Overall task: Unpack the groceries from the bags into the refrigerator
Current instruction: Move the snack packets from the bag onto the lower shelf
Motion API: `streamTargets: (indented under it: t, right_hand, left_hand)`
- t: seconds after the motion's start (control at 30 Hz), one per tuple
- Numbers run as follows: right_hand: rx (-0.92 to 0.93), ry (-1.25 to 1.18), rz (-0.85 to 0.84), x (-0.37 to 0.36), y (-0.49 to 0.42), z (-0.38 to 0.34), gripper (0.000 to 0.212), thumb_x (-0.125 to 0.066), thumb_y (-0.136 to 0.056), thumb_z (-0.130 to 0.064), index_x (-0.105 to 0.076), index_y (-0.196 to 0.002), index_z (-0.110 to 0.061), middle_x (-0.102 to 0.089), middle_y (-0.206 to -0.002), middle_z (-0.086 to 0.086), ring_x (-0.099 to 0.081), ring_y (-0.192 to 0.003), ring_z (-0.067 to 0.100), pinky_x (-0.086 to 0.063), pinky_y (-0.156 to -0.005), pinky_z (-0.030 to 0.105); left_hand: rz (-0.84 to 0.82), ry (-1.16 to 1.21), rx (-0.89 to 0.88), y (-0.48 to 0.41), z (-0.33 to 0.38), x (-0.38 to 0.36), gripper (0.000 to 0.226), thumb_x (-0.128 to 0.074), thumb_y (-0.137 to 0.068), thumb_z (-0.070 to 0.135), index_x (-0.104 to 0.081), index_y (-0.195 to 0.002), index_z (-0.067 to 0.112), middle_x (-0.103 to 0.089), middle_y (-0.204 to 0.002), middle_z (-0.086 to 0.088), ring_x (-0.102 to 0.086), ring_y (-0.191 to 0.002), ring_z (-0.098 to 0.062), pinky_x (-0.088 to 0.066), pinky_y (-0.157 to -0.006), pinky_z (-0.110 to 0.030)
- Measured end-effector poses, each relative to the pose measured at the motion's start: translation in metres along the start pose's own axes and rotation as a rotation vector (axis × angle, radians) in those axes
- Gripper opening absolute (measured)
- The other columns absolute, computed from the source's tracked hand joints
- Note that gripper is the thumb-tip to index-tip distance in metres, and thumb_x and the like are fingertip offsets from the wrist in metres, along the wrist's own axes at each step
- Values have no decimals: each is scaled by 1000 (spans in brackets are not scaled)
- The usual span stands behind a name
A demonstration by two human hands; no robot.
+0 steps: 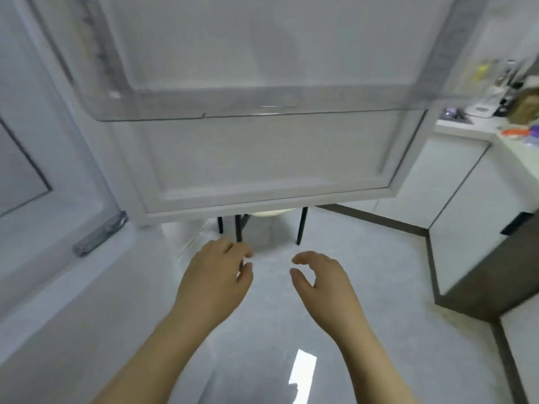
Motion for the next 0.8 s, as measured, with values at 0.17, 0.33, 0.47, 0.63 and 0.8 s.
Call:
streamTargets:
  t: [0.17, 0.33, 0.47, 0.63, 0.8]
  right_hand:
    - [-140, 65, 83, 63, 32, 83, 29, -46, -94, -34, -55, -121, -27, -55, -124, -14, -45, -118, 5, -34, -98, 20]
    - [-287, 99, 177, 136, 71, 165, 27, -46, -94, -34, -55, -119, -27, -56, -121, -12, -45, -116, 5, -35, -97, 20]
    - [-405, 122, 266, 196, 114, 224, 30, -46, -95, -34, -54, -122, -28, -54, -125, -14, -43, -119, 3, -34, -97, 19]
    - [-594, 135, 394, 261, 183, 288, 28, -44, -96, -33, -53, -122, -29, -52, -126, -15, -41, -119, 3, -33, -93, 17]
    - [-777, 131, 550, 304, 248, 329, 27, -43, -96, -32, -53, -121, -28, -52, -124, -14, -42, -116, 4, -36, -98, 20]
  left_hand:
    - [-108, 64, -149, -23, 95, -65, 28, -45, -95, 29, -58, -119, 23, -54, -115, 6, -49, -106, -12, -36, -86, -20]
    - [-175, 107, -329, -30, 208, -125, 27, -45, -95, 31, -58, -118, 24, -55, -117, 9, -47, -109, -9, -31, -81, -16]
    - [-258, 143, -456, -26, 302, -172, 29, -43, -96, 34, -54, -121, 27, -53, -120, 11, -44, -114, -8, -34, -87, -18]
    - [-385, 218, -630, -4, 414, -221, 30, -42, -96, 35, -52, -123, 27, -52, -120, 9, -46, -111, -8, -36, -87, -16]
    - [-491, 256, -856, 24, 504, -258, 29, -42, -97, 35, -52, -123, 28, -51, -122, 11, -46, -110, -7, -37, -88, -16]
Point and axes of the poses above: each hand's wrist, its own y-axis away from the middle knuckle, its own x-axis out of the back of the hand, z = x × y, the point moved 3 cm from there along -y, towards the middle knuckle
